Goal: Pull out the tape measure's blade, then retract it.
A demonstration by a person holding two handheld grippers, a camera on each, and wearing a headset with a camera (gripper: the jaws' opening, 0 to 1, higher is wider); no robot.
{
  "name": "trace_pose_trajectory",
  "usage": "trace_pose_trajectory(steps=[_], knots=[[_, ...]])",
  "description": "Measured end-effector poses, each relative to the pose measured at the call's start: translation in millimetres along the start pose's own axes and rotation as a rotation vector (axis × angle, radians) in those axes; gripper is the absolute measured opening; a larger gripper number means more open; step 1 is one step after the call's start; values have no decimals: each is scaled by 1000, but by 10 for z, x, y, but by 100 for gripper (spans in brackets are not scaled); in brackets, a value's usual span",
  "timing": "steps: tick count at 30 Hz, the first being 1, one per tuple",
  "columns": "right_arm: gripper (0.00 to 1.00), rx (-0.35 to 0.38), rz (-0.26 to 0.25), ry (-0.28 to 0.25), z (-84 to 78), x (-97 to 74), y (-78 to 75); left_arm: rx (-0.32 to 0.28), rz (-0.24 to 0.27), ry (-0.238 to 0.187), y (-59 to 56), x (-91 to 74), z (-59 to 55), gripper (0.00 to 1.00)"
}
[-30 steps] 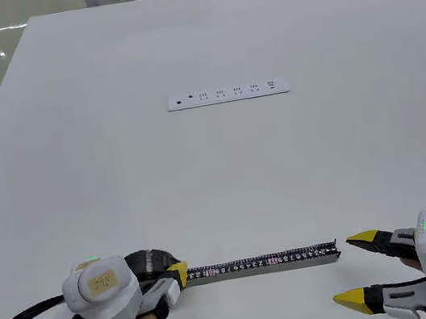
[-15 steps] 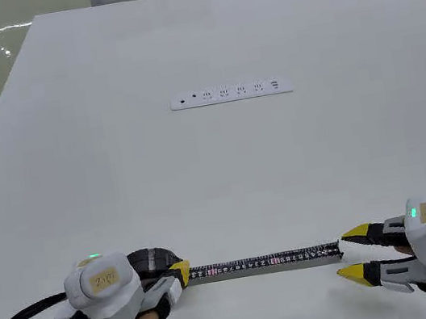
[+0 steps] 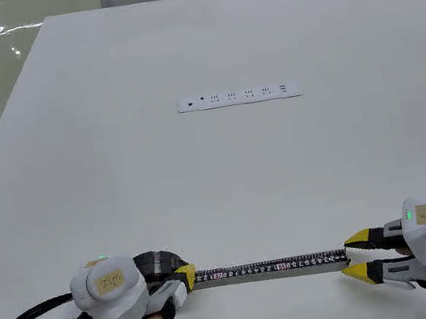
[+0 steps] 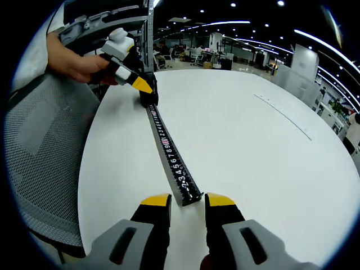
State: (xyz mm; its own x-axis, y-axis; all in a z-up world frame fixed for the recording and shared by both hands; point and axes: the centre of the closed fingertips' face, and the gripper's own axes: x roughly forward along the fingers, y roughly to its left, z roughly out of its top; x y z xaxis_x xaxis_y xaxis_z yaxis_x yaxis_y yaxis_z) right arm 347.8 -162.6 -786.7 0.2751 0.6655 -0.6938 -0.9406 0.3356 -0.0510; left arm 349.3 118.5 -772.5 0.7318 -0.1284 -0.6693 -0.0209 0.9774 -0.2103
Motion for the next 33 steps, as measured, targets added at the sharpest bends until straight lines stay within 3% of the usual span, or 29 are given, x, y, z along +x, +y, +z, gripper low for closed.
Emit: trace_pose_trajectory(steps=[7,8,11,18,33], knots=[[17,-9,8,5,-12,14,0,0,0,1,0,1,2,61],[17,-29,37,12,-31,66,-22,0,1,4,-3,4,7,61],[15,-43,56,9,-54,88,-21,0,1,6,-5,3,6,61],[12,-53,77,-12,-49,88,-31,0,1,8,-5,2,1,61],[11,-69,83,-39,-22,96,-8,9,17,8,2,4,2,59]])
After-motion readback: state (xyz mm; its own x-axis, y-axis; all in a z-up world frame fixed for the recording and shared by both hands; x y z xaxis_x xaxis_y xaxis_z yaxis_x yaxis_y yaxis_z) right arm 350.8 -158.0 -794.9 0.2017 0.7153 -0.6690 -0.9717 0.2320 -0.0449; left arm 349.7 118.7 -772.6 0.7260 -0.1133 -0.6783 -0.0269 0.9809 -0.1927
